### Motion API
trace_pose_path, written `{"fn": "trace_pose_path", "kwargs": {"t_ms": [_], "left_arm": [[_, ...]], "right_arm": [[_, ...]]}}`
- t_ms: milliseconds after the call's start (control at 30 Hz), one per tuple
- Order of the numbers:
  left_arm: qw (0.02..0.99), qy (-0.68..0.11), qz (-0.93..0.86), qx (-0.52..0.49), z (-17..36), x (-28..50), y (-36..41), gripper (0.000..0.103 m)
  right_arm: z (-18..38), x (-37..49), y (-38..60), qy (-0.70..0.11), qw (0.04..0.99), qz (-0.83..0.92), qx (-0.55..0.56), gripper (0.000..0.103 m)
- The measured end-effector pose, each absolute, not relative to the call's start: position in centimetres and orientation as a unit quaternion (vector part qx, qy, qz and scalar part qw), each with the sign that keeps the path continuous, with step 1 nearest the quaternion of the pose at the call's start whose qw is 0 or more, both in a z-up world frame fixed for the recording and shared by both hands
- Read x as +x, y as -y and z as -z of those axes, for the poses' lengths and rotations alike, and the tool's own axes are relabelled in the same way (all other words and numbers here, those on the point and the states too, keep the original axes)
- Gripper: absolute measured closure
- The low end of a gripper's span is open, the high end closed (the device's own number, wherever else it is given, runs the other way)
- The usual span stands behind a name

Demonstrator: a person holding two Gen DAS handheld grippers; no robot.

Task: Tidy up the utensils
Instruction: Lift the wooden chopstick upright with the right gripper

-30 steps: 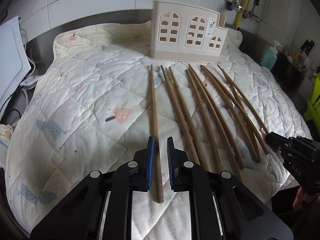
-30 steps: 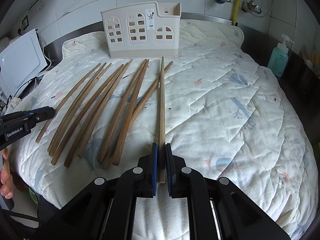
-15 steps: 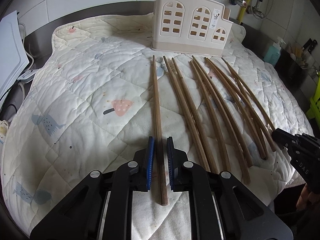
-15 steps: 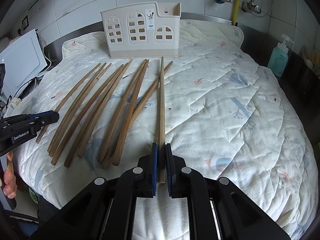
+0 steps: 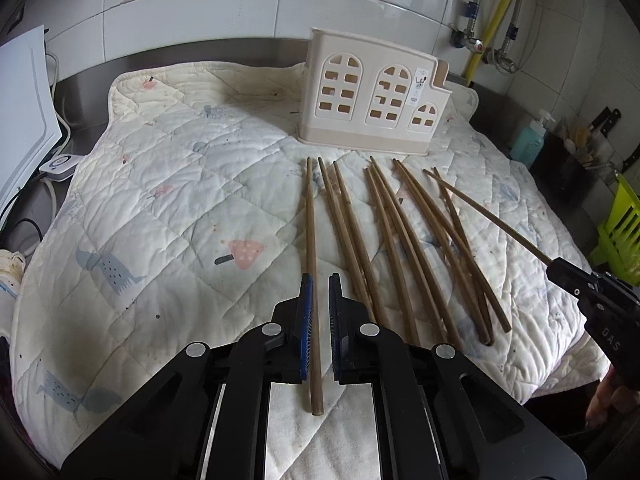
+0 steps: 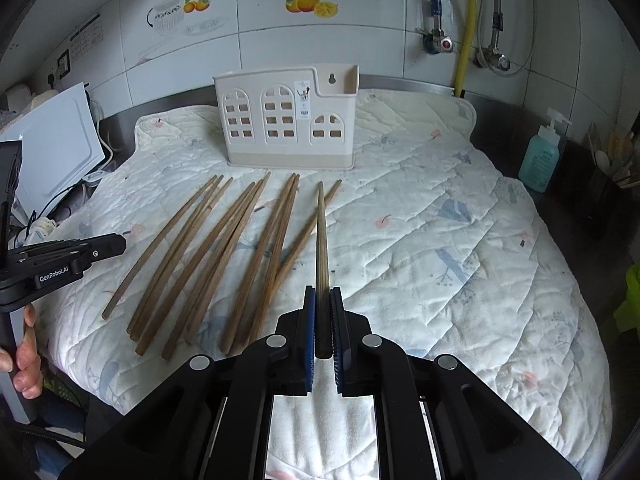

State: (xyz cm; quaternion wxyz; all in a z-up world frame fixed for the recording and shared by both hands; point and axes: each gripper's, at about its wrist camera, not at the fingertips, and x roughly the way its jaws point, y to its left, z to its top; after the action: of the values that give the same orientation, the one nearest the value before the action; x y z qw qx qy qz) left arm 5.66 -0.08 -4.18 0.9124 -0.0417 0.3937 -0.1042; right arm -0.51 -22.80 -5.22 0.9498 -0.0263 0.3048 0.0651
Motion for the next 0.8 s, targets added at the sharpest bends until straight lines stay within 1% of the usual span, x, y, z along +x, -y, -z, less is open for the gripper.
{"fn": "trace_pose_path", "kwargs": {"t_ms": [167,367,433,500,800], "left_arm": [[0.915,-0.388,0.107,-0.035,3.2,5.9,0.1,0.097],[0.904,-0.412,0.111,-0.033,4.6,5.6,-0.4,0.096],[0.901,-0.419,0.109,-0.026,5.1,5.5,-0.3,0.089],[0.899,-0.423,0.114,-0.024,5.5,5.4,-0.1,0.084],[0.889,-0.442,0.116,-0.020,7.4,5.4,0.4,0.084]], "right_arm": [[3.1,-0.4,22.8,-0.281,0.956,-0.068,-0.037,0.096],[2.5,-0.4,22.8,-0.279,0.957,-0.072,-0.030,0.096],[2.7,-0.4,22.7,-0.282,0.956,-0.073,-0.029,0.096],[2.8,-0.3,22.7,-0.283,0.956,-0.073,-0.027,0.096],[2.9,-0.1,22.6,-0.285,0.955,-0.075,-0.026,0.096]]}}
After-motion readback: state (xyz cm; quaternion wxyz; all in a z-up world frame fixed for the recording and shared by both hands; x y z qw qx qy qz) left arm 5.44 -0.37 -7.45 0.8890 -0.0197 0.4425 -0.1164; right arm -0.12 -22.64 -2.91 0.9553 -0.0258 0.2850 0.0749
